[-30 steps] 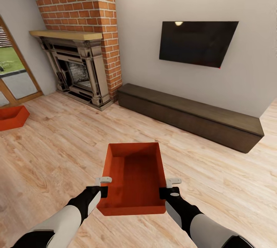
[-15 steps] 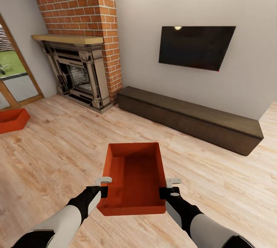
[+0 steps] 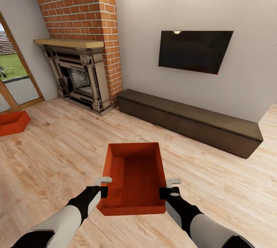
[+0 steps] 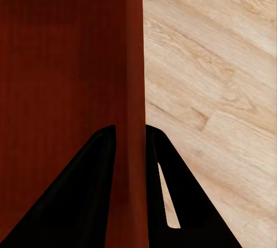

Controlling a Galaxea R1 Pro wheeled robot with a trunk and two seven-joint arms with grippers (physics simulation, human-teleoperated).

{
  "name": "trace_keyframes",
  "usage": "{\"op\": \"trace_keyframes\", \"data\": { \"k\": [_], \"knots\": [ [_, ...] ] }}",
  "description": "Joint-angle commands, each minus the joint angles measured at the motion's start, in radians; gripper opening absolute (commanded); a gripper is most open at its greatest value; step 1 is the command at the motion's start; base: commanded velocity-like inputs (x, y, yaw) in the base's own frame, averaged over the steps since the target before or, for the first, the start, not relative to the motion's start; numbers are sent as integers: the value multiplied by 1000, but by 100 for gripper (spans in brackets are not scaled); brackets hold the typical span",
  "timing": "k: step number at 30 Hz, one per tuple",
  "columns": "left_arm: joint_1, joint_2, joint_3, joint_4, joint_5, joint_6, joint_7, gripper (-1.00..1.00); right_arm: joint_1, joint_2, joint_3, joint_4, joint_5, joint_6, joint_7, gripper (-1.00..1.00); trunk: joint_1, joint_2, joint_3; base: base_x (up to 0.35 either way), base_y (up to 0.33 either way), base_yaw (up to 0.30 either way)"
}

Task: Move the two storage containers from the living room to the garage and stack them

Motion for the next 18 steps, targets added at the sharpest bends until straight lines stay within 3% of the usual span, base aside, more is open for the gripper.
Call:
{"op": "trace_keyframes", "data": {
  "k": [1, 18],
  "knots": [
    [0, 12, 11, 0, -9, 8, 6, -100, -1, -1, -3, -37, 2, -12, 5, -100, 0, -2, 0, 0, 0, 0],
    [0, 12, 11, 0, -9, 8, 6, -100, -1, -1, -3, -37, 2, -11, 5, -100, 0, -2, 23, 0, 0, 0]
  ]
}}
